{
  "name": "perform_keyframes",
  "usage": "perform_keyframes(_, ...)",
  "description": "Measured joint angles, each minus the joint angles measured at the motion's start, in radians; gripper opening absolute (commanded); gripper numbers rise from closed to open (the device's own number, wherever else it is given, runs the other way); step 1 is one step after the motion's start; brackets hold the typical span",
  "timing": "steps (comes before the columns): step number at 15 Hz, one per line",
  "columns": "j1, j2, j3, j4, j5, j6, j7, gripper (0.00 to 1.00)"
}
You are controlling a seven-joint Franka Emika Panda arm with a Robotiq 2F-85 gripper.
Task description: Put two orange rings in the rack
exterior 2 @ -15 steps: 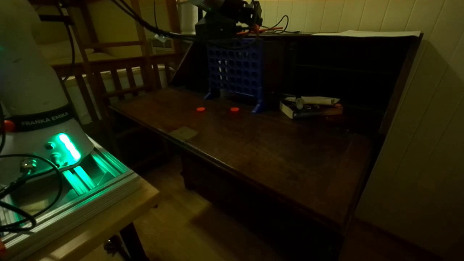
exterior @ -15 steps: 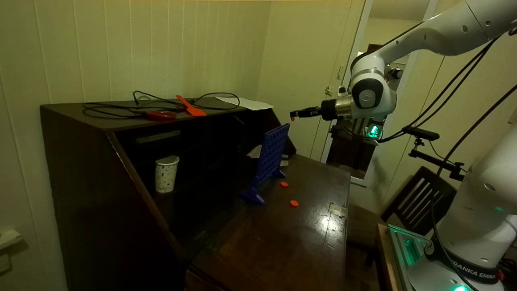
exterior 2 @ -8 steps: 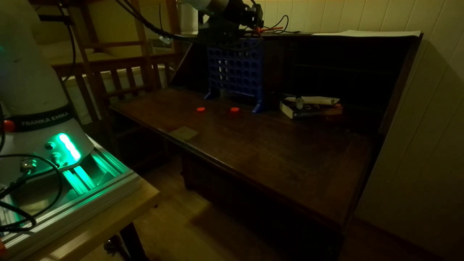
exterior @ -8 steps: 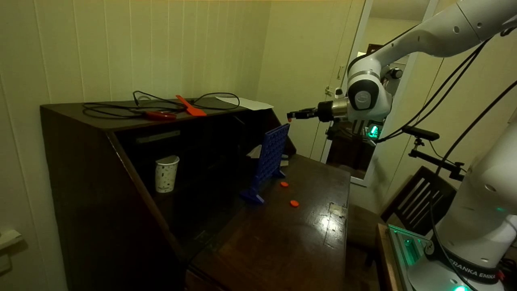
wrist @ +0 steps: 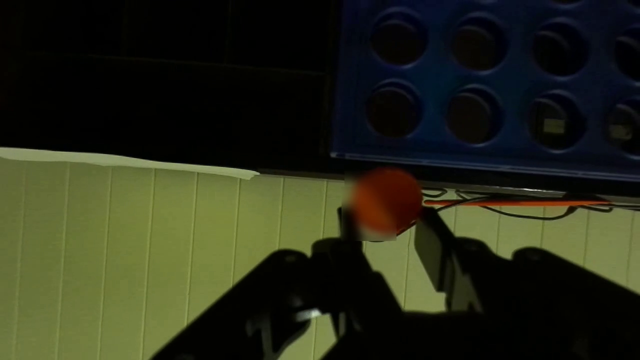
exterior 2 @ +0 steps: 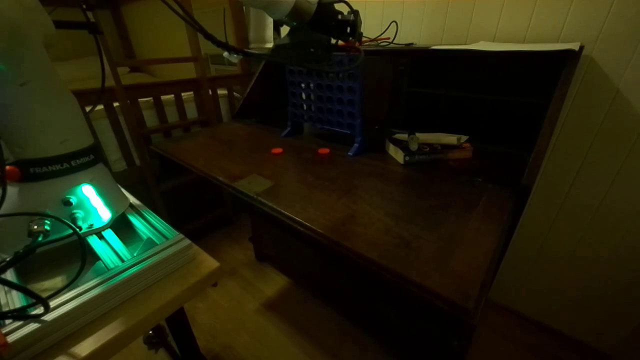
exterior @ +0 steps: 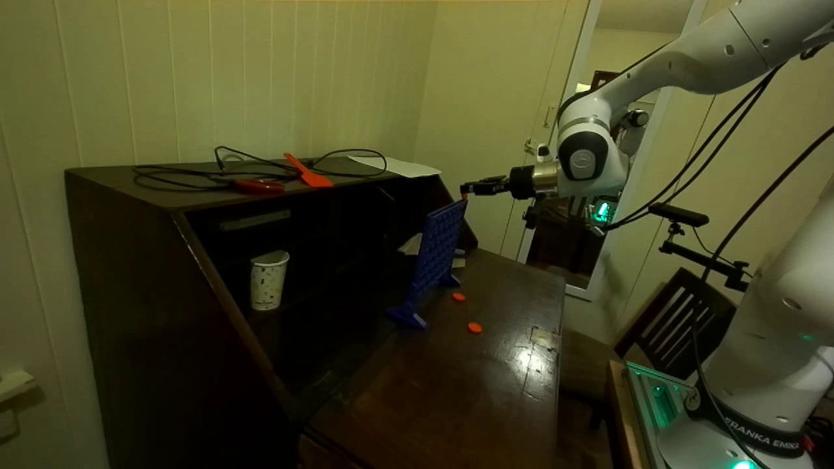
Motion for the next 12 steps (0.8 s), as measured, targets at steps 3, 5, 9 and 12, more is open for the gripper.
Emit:
perform_keyframes(3,0.003,0.004,-0.001,0.000,0.007,-0.002,-0.011,0.09)
perform_keyframes(5,0.006,0.006,-0.003,0.000,0.018,-0.002,-0.028,0.09)
perform_keyframes(9,0.008,0.012,-0.006,0.000,0.030,-0.012,-0.051,0.09)
perform_keyframes(12,0.008,0.017,-0.009,0.000,0.034,-0.028,-0.069,0.09)
